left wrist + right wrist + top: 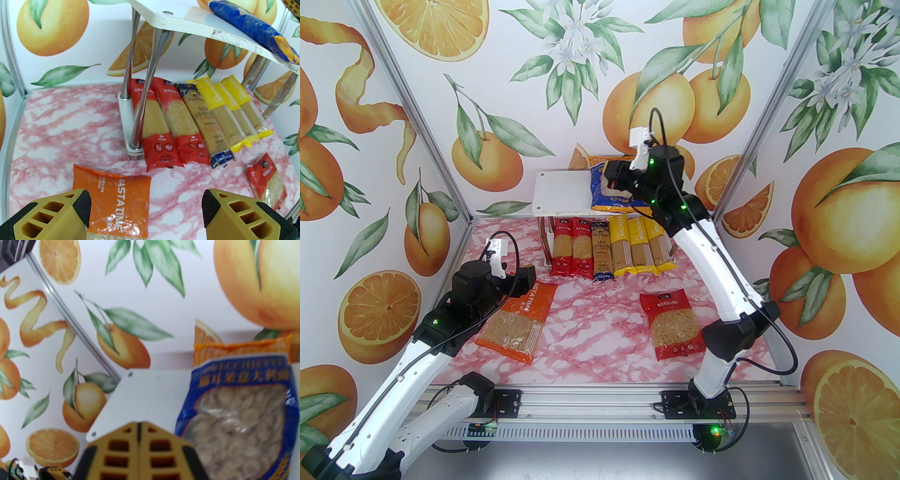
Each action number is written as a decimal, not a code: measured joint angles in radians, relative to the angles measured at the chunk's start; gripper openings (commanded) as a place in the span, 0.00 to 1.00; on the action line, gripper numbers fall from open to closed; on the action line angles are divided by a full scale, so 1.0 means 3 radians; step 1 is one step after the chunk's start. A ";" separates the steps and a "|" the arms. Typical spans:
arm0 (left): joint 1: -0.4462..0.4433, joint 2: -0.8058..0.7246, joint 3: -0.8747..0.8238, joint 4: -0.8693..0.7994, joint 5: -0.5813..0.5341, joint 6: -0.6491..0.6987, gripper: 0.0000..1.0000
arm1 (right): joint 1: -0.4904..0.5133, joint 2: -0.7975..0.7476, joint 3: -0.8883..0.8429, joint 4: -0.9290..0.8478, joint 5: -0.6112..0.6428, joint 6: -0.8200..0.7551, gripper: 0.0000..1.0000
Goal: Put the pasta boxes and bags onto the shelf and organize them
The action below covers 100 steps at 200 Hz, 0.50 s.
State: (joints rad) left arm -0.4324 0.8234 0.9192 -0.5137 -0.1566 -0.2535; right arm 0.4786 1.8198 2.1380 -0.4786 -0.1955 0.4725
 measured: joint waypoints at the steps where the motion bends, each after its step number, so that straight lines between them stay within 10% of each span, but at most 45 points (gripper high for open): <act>1: 0.0001 0.0000 0.0000 0.0000 0.0001 0.0001 0.82 | 0.0003 0.0001 -0.0003 -0.0006 0.0000 0.0000 0.00; 100: 0.0022 -0.0029 0.0000 -0.0061 0.0006 -0.0008 0.82 | 0.0075 0.0211 -0.0056 -0.0417 -0.0089 0.0008 0.00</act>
State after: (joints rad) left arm -0.4259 0.8146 0.9192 -0.5320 -0.1547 -0.2558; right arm 0.5011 1.8832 2.1212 -0.6037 -0.2222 0.4747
